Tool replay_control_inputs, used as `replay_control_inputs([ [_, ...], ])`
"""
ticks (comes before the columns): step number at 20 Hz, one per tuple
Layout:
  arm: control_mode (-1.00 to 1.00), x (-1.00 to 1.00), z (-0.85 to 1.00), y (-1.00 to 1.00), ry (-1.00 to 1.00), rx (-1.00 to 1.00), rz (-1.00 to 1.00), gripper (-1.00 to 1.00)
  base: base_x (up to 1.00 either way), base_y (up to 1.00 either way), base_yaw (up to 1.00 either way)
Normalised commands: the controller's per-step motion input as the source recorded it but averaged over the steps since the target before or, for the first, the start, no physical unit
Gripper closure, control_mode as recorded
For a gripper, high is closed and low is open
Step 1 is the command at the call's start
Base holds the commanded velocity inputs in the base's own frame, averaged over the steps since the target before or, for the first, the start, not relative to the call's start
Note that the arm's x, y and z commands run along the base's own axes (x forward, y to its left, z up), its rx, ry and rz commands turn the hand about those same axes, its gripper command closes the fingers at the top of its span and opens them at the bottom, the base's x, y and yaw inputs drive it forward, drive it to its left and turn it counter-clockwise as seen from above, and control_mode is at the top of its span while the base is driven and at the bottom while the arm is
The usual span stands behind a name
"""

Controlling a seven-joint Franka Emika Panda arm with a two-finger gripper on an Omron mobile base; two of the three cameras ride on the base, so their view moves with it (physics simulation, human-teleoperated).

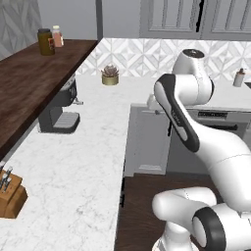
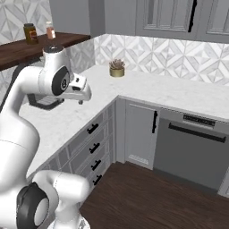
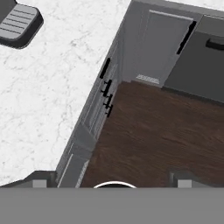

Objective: Take a straw from the drawer in front and place it inside the glass cup on the dining counter.

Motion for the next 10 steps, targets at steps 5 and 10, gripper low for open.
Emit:
replay_control_inputs([
  [5,-1.0,0.0,0.0,-0.26,0.0,0.41,-0.12,-1.0,0.0,0.0,0.0],
  [10,-1.0,0.05,-0.17,-0.76,0.0,0.51,-0.08,-1.0,0.0,0.0,0.0],
])
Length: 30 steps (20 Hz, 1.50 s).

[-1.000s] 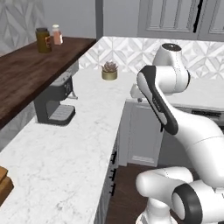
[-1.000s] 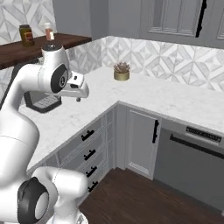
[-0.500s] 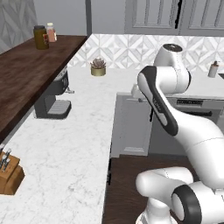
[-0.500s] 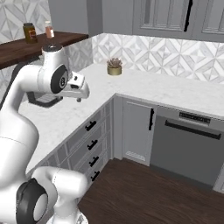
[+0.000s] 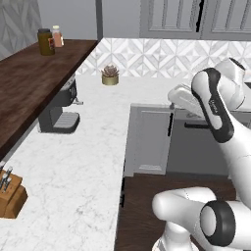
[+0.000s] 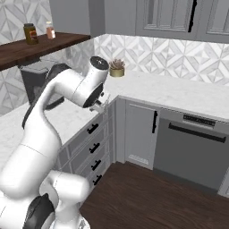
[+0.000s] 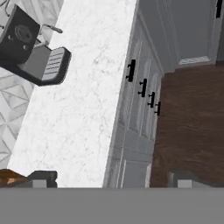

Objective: Take a straw from the drawer in front and place it inside the glass cup on the dining counter.

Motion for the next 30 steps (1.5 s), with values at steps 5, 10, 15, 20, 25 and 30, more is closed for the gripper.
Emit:
replay_control_inputs([
  [5,-1.0,0.05,-0.72,-0.63,0.0,0.44,-0.01,-1.0,0.0,0.0,0.0],
  [10,-1.0,0.31,-0.99,-0.15,0.0,0.32,0.0,-1.0,0.0,0.0,0.0],
  [15,-1.0,0.34,-0.99,0.1,-0.04,0.11,0.0,-1.0,0.0,0.0,0.0],
  [20,-1.0,0.44,-0.77,0.4,-0.07,0.03,0.0,-1.0,0.0,0.0,0.0],
  [25,-1.0,0.67,-0.49,0.39,-0.02,0.03,0.0,-1.0,0.0,0.0,0.0],
  [30,-1.0,0.72,-0.33,0.08,0.0,0.14,0.0,-1.0,0.0,0.0,0.0],
])
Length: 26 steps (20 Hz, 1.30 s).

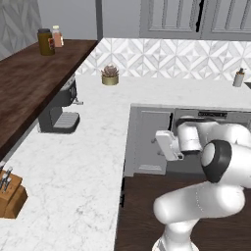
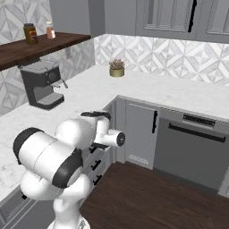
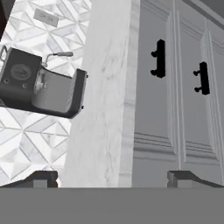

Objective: Take a straw from the drawer in front and place it inside the glass cup on the dining counter.

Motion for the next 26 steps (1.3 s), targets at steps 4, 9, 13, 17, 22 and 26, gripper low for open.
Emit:
replay_control_inputs([
  [4,-1.0,0.7,-0.39,0.06,0.0,0.19,0.0,-1.0,0.0,0.0,0.0],
  [9,-1.0,0.69,-0.39,0.03,0.0,0.15,0.01,-1.0,0.0,0.0,0.0],
  [13,-1.0,0.62,-0.37,0.0,0.0,0.06,0.02,-1.0,0.0,0.0,0.0],
  [17,-1.0,0.64,-0.37,0.02,0.04,0.03,0.04,-1.0,0.0,0.0,0.0],
  [22,-1.0,0.57,-0.31,0.14,0.03,0.0,0.05,-1.0,0.0,0.0,0.0],
  [26,-1.0,0.37,-0.16,0.29,0.0,0.0,0.01,-1.0,0.0,0.0,0.0],
])
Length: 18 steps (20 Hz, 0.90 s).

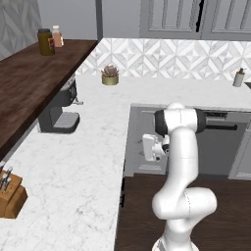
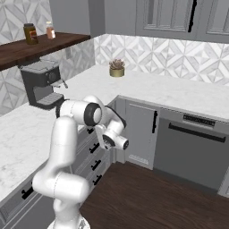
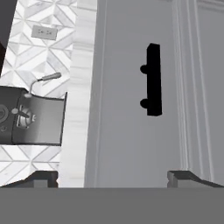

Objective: Take a straw from the drawer in front and place it inside the glass cup on the dining counter.

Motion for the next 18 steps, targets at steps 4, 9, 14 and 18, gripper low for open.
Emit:
replay_control_inputs([
  [4,-1.0,0.15,-0.06,0.44,0.0,0.0,0.0,-1.0,0.0,0.0,0.0],
  [9,-1.0,0.05,-0.02,0.38,0.0,0.0,0.0,-1.0,0.0,0.0,0.0],
  [14,-1.0,0.0,0.0,0.25,0.0,0.0,0.0,-1.0,0.0,0.0,0.0],
  [18,-1.0,0.0,0.0,0.15,0.0,0.0,-0.03,-1.0,0.0,0.0,0.0],
])
